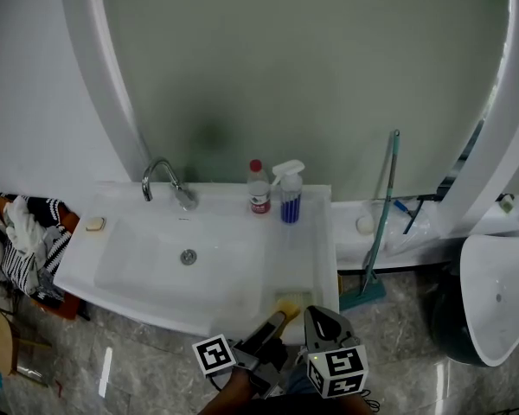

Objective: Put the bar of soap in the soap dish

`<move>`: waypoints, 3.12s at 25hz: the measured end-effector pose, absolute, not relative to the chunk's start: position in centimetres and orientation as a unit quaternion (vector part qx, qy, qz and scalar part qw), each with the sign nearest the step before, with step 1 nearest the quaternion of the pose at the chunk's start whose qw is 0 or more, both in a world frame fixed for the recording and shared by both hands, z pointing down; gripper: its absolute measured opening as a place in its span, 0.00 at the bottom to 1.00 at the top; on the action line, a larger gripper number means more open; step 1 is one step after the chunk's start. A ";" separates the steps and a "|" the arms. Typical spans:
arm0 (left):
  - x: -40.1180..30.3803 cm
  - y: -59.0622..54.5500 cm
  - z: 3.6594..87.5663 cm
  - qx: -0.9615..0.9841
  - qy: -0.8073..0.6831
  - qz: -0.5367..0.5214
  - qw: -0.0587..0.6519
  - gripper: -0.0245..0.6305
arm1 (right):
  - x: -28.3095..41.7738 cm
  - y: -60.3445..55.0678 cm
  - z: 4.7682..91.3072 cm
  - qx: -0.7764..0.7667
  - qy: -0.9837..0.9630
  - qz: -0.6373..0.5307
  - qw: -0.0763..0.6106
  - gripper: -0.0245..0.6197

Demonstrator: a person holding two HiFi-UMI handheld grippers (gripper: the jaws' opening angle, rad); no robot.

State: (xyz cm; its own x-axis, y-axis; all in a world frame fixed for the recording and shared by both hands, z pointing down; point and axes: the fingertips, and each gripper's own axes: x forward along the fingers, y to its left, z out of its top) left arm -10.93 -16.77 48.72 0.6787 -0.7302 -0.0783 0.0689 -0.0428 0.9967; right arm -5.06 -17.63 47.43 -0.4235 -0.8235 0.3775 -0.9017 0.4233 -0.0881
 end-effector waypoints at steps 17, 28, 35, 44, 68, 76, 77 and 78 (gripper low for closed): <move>-9.4 -21.3 52.9 0.691 -0.231 -0.187 0.659 0.27 | -3.9 -23.0 50.0 0.497 -0.837 0.152 0.171 0.05; -7.8 -22.3 56.8 0.722 -0.235 -0.023 0.650 0.27 | -2.6 -25.9 51.3 0.495 -0.834 0.164 0.180 0.05; -6.4 -22.8 58.1 0.732 -0.219 0.057 0.643 0.27 | -1.6 -27.3 51.9 0.498 -0.830 0.172 0.183 0.05; -6.1 -23.1 59.5 0.733 -0.210 0.125 0.635 0.28 | -1.5 -28.5 52.7 0.496 -0.829 0.179 0.185 0.06; -5.7 -22.8 60.4 0.762 -0.249 0.250 0.543 0.30 | -2.7 -29.0 52.9 0.486 -0.835 0.181 0.183 0.05; -5.8 -23.1 59.9 0.777 -0.269 0.239 0.517 0.37 | -2.4 -28.5 52.7 0.488 -0.835 0.181 0.181 0.05; -5.8 -23.1 59.8 0.779 -0.270 0.238 0.514 0.38 | -2.3 -28.4 52.7 0.489 -0.834 0.180 0.181 0.06; -5.8 -23.2 59.7 0.781 -0.272 0.240 0.507 0.38 | -2.2 -28.4 52.7 0.489 -0.834 0.181 0.181 0.05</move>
